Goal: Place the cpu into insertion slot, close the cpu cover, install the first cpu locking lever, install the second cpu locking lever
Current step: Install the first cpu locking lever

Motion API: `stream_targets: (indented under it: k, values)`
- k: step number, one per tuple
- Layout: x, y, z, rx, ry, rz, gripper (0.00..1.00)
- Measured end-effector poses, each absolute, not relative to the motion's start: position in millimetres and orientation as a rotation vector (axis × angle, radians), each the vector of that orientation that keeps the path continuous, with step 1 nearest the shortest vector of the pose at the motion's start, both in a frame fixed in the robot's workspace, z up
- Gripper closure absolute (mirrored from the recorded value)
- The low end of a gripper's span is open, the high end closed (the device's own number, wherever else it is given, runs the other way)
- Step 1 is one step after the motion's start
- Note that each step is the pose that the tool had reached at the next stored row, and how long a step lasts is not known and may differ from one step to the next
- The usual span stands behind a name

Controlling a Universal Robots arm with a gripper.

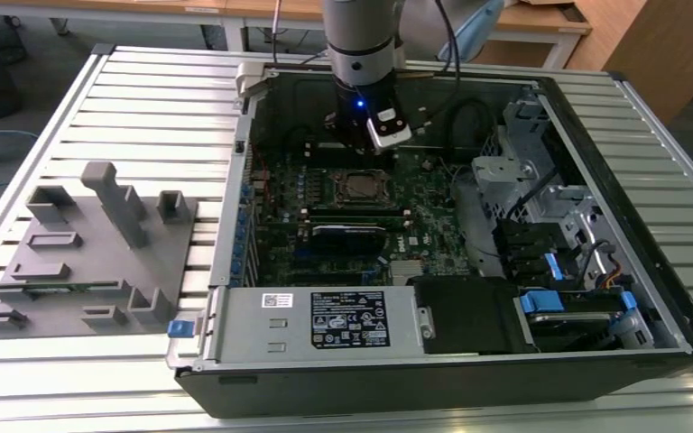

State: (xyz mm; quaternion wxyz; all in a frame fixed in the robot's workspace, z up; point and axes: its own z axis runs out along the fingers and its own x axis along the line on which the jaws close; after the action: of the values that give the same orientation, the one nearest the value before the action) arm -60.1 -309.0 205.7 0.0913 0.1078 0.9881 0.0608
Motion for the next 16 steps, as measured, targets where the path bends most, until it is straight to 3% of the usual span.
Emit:
stream_targets:
  k: [16]
  values:
    - [-60,-309,225,0.326,2.962,0.176,0.89]
